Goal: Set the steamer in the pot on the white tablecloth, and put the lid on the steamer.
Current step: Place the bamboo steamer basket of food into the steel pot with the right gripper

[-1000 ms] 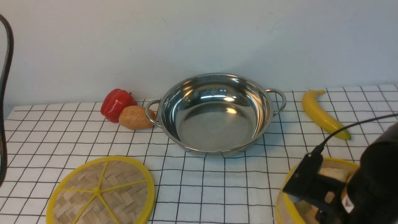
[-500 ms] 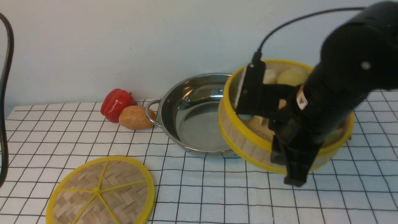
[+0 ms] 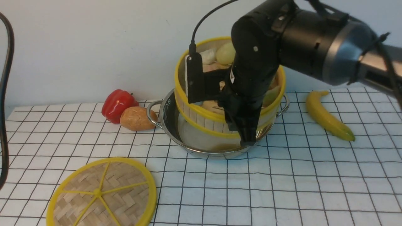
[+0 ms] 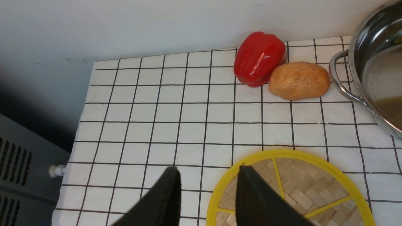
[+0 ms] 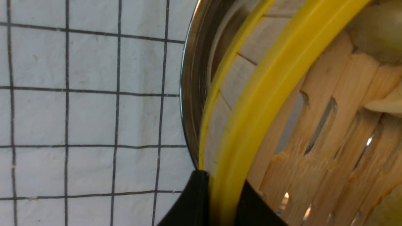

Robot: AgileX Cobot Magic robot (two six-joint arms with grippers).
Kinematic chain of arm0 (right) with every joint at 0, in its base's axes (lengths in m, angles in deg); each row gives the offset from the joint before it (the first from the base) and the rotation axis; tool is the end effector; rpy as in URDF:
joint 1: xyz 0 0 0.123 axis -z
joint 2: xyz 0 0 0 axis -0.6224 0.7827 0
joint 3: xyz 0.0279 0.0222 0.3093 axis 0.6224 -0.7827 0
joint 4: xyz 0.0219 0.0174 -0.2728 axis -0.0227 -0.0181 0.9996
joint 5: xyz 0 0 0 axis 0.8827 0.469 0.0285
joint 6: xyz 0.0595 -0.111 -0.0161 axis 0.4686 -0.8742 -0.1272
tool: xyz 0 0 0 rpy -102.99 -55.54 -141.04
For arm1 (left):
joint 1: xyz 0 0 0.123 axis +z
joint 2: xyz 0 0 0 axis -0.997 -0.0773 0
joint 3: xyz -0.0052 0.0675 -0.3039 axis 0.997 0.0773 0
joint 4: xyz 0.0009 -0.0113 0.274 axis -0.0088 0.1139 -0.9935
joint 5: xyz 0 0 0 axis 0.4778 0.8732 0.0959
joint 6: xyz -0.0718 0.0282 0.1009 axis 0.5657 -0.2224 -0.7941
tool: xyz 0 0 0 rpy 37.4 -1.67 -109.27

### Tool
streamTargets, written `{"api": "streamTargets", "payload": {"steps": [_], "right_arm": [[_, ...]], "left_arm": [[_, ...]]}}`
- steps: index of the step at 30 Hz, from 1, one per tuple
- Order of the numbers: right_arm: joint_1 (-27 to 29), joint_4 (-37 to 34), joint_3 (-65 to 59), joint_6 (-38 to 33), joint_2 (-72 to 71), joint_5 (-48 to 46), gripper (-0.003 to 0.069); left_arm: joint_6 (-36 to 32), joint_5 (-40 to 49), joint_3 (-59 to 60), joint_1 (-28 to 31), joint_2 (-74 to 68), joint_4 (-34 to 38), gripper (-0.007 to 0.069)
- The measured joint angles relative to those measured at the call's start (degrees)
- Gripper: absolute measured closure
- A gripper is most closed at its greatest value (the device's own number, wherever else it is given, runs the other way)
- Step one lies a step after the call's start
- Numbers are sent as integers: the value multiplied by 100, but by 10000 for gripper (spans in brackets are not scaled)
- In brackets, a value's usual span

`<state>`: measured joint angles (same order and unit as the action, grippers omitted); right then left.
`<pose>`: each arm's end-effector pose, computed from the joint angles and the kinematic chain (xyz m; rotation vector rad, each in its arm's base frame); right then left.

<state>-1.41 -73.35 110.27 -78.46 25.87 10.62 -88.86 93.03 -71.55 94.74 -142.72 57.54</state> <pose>0.3699 0.2924 0.2643 -2.0065 2.0996 -0.1736 0.2271 0.0359 0.4017 0.0278 2.2764 0.1725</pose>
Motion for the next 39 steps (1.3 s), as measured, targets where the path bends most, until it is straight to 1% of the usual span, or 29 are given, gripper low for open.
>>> {"api": "streamTargets", "payload": {"steps": [5, 9, 11, 12, 16, 33, 37, 39], "right_arm": [[0, -21, 107, -186, 324, -14, 582], [18, -1, 110, -197, 497, 29, 582], [48, -1, 123, -205, 585, 138, 582], [77, 32, 123, -274, 663, 374, 582], [103, 55, 123, -348, 750, 598, 582], [204, 20, 126, -368, 1210, 728, 582], [216, -15, 126, -368, 1210, 755, 582], [216, -139, 126, -368, 1210, 759, 578]], "left_arm": [[0, 0, 0, 0, 0, 6, 384], [0, 0, 0, 0, 0, 18, 384], [-1, 0, 0, 0, 0, 24, 384], [-1, 0, 0, 0, 0, 24, 384], [-1, 0, 0, 0, 0, 46, 384], [-1, 0, 0, 0, 0, 283, 384], [-1, 0, 0, 0, 0, 303, 384], [-1, 0, 0, 0, 0, 303, 384]]}}
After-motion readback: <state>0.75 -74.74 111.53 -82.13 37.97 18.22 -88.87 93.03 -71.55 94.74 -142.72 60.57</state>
